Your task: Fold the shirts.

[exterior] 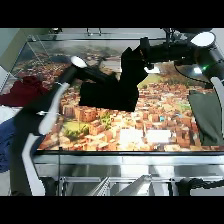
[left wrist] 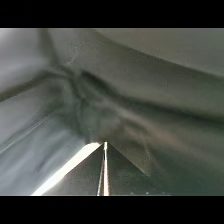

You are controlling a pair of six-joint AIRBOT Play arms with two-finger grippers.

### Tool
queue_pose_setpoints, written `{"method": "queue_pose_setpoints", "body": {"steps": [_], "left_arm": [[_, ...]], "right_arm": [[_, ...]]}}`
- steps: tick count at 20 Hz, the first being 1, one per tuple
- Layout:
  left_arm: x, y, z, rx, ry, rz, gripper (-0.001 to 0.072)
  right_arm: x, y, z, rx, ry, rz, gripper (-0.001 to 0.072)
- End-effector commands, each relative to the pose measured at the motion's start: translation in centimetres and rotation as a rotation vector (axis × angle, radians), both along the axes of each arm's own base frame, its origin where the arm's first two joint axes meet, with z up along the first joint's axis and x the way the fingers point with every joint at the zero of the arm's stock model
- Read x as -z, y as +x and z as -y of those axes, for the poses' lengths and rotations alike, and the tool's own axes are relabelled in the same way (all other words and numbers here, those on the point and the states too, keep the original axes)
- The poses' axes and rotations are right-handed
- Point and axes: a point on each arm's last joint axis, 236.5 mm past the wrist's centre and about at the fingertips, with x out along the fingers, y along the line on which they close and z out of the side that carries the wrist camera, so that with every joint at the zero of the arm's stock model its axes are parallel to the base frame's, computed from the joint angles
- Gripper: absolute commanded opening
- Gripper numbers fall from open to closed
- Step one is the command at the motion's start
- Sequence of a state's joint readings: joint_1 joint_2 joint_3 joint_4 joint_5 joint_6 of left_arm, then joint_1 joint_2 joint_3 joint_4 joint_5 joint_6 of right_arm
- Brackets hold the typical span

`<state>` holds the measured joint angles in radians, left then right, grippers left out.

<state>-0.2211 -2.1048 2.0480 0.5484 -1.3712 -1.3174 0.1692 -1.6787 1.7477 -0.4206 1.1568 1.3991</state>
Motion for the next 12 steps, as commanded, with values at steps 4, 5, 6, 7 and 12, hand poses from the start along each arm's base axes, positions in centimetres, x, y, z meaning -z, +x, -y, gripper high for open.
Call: {"method": "queue_pose_setpoints", "body": {"steps": [4,5,6,7,12], "left_arm": [[-11.2,2.5,-19.8,-0.248,0.005,0.136,0.0013],[-12.1,2.7,-21.7,-0.285,0.009,0.152,0.0014],[-12.6,2.7,-23.0,-0.31,0.012,0.163,0.0013],[-12.9,2.8,-24.0,-0.329,0.015,0.171,0.0014],[-12.2,2.5,-24.5,-0.339,0.013,0.154,0.0014]], "right_arm": [[4.2,3.4,-6.2,0.095,0.05,0.003,0.002],[5.3,3.6,-8.3,0.099,0.081,0.003,0.002],[6.7,3.7,-10.4,0.103,0.107,0.005,0.002],[8.3,3.8,-12.4,0.11,0.125,0.004,0.0022],[7.9,-0.1,-20.5,-0.015,0.389,0.212,0.0641]]}}
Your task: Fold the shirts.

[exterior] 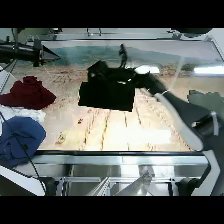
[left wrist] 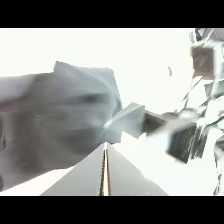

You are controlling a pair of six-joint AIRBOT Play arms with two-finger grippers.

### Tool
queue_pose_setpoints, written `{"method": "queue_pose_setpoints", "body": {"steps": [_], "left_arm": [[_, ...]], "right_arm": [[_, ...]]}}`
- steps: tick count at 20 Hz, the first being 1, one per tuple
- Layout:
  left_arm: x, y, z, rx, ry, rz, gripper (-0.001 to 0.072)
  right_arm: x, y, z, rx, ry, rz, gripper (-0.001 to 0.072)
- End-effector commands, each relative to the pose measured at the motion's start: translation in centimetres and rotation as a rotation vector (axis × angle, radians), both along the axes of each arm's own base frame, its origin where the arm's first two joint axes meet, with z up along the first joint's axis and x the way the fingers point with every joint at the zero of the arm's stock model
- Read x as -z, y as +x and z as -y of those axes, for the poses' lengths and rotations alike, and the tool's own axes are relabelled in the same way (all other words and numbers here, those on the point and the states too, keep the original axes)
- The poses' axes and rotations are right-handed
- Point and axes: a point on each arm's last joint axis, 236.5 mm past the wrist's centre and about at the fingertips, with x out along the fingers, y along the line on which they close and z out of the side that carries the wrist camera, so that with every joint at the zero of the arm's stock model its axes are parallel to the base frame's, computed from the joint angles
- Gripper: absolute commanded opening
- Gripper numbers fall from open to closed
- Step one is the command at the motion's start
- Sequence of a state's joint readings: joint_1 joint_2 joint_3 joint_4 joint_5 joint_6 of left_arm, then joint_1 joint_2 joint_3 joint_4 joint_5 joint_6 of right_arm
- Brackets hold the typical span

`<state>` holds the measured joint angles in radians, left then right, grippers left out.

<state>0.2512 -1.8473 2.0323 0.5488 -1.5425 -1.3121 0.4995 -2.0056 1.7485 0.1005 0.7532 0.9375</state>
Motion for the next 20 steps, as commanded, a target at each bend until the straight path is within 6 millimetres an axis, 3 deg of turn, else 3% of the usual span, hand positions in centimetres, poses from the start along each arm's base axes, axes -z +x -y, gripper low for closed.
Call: {"method": "queue_pose_setpoints", "body": {"steps": [1,2,4,5,6,8,11,15,18,19,20], "left_arm": [[0.6,-0.5,-0.6,-0.005,-0.003,-0.014,0.0014],[1.1,-0.6,-0.3,0.001,-0.005,-0.026,0.0014],[2.0,-0.9,0.3,0.01,-0.013,-0.053,0.0014],[2.2,-0.9,0.5,0.01,-0.016,-0.059,0.0014],[2.3,-1.0,0.5,0.013,-0.016,-0.063,0.0014],[2.3,-1.2,0.6,0.02,-0.017,-0.067,0.0014],[2.4,-2.0,0.7,0.05,-0.017,-0.087,0.0014],[2.5,-2.9,0.9,0.085,-0.017,-0.105,0.0014],[2.5,-2.9,1.0,0.087,-0.017,-0.105,0.0014],[2.5,-2.9,1.1,0.088,-0.017,-0.105,0.0014],[2.5,-2.9,1.3,0.089,-0.017,-0.104,0.0014]], "right_arm": [[-2.4,-2.0,-3.6,-0.032,0.178,0.227,0.064],[-2.9,-2.1,-3.4,-0.04,0.19,0.236,0.061],[-3.8,-2.1,-1.7,-0.082,0.212,0.261,0.0216],[-4.3,-1.8,-0.5,-0.098,0.238,0.235,0.0196],[-4.6,-1.5,1.0,-0.119,0.247,0.22,0.0013],[-3.5,-0.3,4.1,-0.133,0.166,0.151,0.0019],[0.5,1.2,10.4,-0.119,-0.086,-0.005,0.0018],[5.0,0.3,20.4,-0.116,-0.432,-0.166,0.0018],[10.0,-0.4,27.1,-0.053,-0.691,-0.309,0.0023],[11.6,-0.7,28.4,-0.021,-0.742,-0.378,0.0148],[13.0,-1.0,29.2,0.002,-0.769,-0.437,0.0511]]}}
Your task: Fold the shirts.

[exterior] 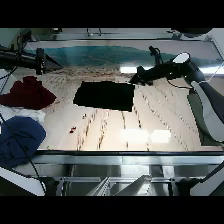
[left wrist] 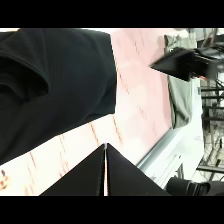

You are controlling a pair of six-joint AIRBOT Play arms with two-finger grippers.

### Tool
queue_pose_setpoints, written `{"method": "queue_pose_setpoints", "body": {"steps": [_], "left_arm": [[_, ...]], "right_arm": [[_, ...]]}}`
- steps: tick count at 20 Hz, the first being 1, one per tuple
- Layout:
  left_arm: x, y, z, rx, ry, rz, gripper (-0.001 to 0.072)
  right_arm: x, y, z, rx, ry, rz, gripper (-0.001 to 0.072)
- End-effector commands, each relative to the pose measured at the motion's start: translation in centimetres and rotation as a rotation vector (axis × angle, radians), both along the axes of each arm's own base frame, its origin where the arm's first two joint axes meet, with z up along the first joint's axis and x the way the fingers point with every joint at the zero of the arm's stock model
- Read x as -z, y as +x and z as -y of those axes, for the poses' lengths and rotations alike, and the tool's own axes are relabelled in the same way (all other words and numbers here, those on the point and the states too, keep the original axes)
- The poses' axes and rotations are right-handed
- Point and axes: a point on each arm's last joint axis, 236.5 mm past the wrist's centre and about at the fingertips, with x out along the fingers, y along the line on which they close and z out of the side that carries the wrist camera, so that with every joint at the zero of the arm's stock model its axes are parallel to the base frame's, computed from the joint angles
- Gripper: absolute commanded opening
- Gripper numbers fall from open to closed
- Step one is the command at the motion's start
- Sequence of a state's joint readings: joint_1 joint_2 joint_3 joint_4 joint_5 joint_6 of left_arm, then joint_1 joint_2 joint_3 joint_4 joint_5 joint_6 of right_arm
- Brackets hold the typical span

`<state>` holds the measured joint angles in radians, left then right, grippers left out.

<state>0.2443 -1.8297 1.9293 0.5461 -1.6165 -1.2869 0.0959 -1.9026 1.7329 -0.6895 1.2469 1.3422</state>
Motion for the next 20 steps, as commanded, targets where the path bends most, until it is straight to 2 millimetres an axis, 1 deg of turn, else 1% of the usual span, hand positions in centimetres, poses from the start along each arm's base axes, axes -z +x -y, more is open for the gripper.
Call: {"method": "queue_pose_setpoints", "body": {"steps": [1,3,7,10,13,14,15,16,17,18,20], "left_arm": [[0.0,-0.1,0.3,0.006,0.0,-0.001,0.0014],[0.0,-0.1,0.5,0.017,0.003,0.012,0.0014],[0.0,-0.2,1.0,0.043,0.009,0.034,0.0014],[0.0,-0.2,1.0,0.047,0.011,0.04,0.0014],[0.1,-0.2,1.0,0.051,0.014,0.046,0.0014],[0.1,-0.2,1.0,0.051,0.014,0.047,0.0014],[0.1,-0.2,1.0,0.051,0.014,0.046,0.0014],[0.1,-0.2,1.0,0.051,0.014,0.046,0.0015],[0.1,-0.3,1.0,0.053,0.014,0.044,0.0015],[0.1,-0.4,1.1,0.058,0.013,0.041,0.0014],[0.1,-0.4,1.1,0.059,0.013,0.041,0.0014]], "right_arm": [[6.1,-1.3,6.0,0.119,-0.241,-0.194,0.0702],[7.8,-1.1,4.7,0.142,-0.196,-0.235,0.0701],[10.1,0.3,0.4,0.178,-0.041,-0.266,0.0701],[10.4,0.8,-2.5,0.17,0.056,-0.248,0.0702],[10.6,1.1,-4.8,0.179,0.107,-0.241,0.0697],[10.5,1.1,-5.5,0.182,0.118,-0.241,0.0555],[10.1,1.2,-6.3,0.183,0.137,-0.231,0.0123],[9.2,1.4,-7.2,0.175,0.173,-0.213,0.0024],[8.0,1.8,-7.8,0.169,0.209,-0.191,0.0019],[6.8,2.1,-8.1,0.168,0.222,-0.171,0.0018],[3.4,3.0,-7.6,0.174,0.228,-0.096,0.0018]]}}
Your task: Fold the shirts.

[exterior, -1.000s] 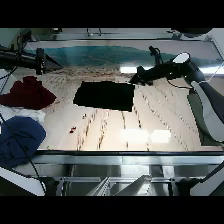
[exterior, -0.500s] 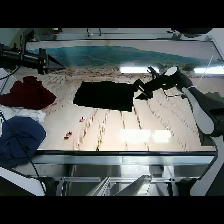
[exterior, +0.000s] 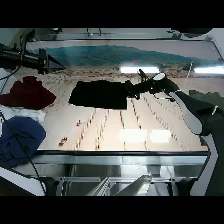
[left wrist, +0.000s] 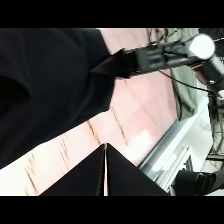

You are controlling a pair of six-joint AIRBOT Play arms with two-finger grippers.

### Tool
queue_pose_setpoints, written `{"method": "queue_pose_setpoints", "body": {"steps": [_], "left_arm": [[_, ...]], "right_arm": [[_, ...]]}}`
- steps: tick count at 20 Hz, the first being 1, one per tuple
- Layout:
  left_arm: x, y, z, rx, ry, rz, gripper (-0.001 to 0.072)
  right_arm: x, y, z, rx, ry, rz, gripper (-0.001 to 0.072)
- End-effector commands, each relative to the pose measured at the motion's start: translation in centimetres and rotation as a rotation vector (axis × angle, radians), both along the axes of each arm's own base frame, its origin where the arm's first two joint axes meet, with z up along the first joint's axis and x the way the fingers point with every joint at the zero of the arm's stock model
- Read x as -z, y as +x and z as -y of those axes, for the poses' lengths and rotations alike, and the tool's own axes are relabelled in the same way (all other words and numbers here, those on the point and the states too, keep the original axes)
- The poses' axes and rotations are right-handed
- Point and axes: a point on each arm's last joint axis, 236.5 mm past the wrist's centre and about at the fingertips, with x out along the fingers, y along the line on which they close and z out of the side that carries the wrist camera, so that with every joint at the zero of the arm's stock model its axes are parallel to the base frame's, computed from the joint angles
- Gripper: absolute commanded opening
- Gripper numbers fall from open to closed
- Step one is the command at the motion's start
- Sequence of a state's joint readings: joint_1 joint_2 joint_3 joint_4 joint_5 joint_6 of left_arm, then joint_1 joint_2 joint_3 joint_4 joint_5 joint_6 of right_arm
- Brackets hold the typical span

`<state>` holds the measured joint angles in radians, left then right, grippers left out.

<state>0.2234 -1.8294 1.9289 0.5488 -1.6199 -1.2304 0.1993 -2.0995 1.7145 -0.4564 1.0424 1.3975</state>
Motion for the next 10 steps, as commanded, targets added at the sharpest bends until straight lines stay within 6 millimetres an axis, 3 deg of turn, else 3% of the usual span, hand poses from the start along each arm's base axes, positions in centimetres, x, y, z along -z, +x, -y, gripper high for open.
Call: {"method": "queue_pose_setpoints", "body": {"steps": [1,3,6,10], "left_arm": [[0.0,-0.2,0.1,0.006,0.0,-0.004,0.0014],[0.0,-0.3,0.1,0.012,-0.001,-0.008,0.0014],[0.1,-1.0,0.2,0.036,-0.001,-0.023,0.0014],[0.1,-2.1,0.3,0.076,-0.003,-0.048,0.0014]], "right_arm": [[-6.1,1.9,0.4,0.043,0.045,0.126,0.0018],[-11.1,3.3,3.6,0.097,0.051,0.214,0.0018],[-19.3,4.3,10.8,0.204,0.062,0.336,0.0017],[-29.1,1.5,20.7,0.318,0.004,0.484,0.0017]]}}
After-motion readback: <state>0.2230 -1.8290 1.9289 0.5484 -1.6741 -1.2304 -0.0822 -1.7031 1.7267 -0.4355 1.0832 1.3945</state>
